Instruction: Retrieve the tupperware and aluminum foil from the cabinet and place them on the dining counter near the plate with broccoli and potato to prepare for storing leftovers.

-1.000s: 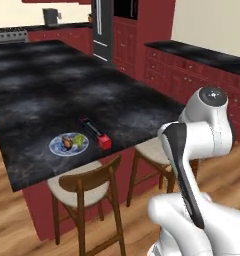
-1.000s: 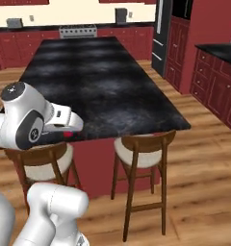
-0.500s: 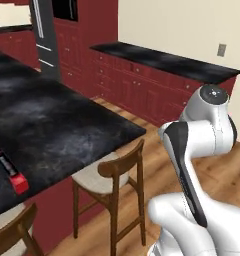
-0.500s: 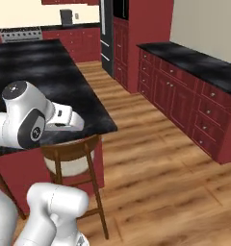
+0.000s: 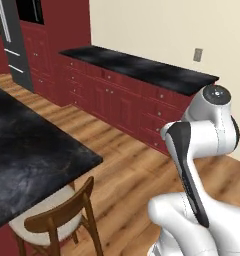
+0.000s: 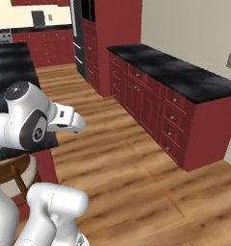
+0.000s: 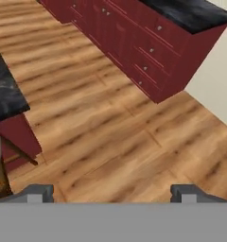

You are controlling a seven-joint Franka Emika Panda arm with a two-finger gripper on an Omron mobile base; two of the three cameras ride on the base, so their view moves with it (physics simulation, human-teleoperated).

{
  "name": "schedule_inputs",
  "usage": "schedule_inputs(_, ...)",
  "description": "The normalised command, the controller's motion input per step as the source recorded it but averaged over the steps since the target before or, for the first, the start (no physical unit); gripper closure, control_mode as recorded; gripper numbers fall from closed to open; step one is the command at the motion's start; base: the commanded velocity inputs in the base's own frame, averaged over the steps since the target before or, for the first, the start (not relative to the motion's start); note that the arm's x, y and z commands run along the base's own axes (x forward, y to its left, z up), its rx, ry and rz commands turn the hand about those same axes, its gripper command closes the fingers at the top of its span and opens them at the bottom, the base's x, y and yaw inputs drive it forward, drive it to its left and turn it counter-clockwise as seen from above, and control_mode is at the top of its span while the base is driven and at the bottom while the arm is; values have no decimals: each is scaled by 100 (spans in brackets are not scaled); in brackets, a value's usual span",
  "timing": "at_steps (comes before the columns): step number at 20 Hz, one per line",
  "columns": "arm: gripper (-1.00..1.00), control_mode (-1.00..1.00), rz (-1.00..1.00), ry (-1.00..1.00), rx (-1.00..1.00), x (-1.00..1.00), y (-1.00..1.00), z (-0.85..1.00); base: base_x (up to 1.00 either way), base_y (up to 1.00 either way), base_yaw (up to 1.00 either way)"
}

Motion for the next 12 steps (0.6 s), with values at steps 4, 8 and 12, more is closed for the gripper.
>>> schedule_inputs(4, -100, 100, 0, 0, 0, 0, 0, 0, 100, -65, 33)
schedule_inputs(8, -100, 100, 0, 0, 0, 0, 0, 0, 100, -53, 37)
schedule_inputs(12, -100, 100, 0, 0, 0, 0, 0, 0, 100, -38, 38)
